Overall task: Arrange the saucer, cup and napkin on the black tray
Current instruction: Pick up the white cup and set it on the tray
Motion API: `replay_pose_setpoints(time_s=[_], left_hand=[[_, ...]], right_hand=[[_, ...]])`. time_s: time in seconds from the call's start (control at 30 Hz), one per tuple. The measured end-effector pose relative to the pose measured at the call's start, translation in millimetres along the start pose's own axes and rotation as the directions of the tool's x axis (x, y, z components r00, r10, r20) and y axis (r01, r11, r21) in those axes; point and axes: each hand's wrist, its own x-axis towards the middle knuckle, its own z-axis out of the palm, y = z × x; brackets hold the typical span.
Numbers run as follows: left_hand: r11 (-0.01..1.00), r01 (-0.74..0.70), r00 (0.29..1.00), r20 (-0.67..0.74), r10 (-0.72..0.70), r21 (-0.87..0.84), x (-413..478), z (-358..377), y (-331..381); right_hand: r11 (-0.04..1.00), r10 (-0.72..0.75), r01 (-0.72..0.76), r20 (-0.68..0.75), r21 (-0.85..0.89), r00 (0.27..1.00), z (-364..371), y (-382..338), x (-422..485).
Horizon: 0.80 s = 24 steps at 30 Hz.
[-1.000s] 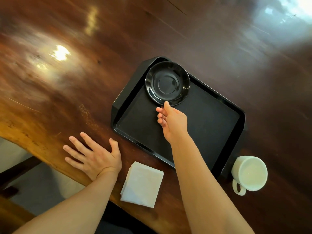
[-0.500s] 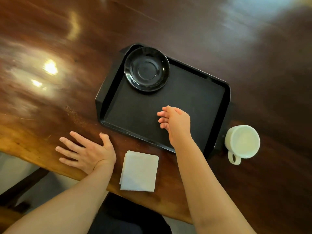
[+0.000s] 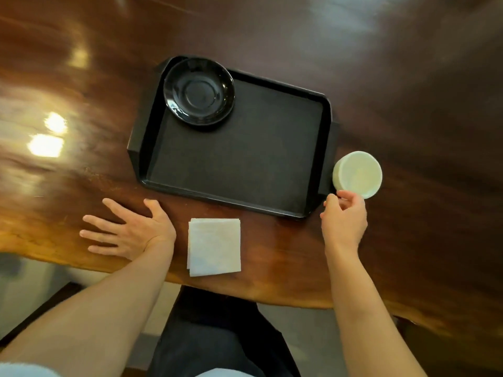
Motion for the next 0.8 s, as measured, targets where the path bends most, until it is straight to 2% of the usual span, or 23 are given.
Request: replay_pose_setpoints(time_s=[0.17, 0.23, 0.33, 0.47, 0.63, 0.8], left_hand=[[1.000, -0.006, 1.000, -0.024, 0.005, -0.027, -1, 3, 0], [0.999, -0.006, 1.000, -0.019, 0.006, -0.032, 0, 4, -1], [0.999, -0.002, 1.000, -0.016, 0.002, -0.034, 0, 5, -2], [0.998, -0.011, 1.000, -0.027, 0.010, -0.055, 1, 7, -2], [0.998, -0.014, 0.999, -0.032, 0.012, -0.062, 1, 8, -3], [0.997, -0.014, 1.000, -0.021, 0.012, -0.071, 1, 7, -3]], right_hand=[[0.997, -0.012, 0.000, -0.149, -0.080, 0.989, -16, 11, 15], [0.990, 0.068, -0.087, -0.168, -0.108, 0.983, -16, 14, 28], [0.965, 0.248, -0.253, -0.077, -0.068, 0.966, -14, 18, 46], [0.887, 0.420, -0.436, 0.126, 0.151, 0.899, -12, 15, 57], [0.721, 0.506, -0.571, 0.265, 0.392, 0.821, -14, 12, 63], [0.600, 0.539, -0.630, 0.332, 0.494, 0.774, -16, 10, 67]])
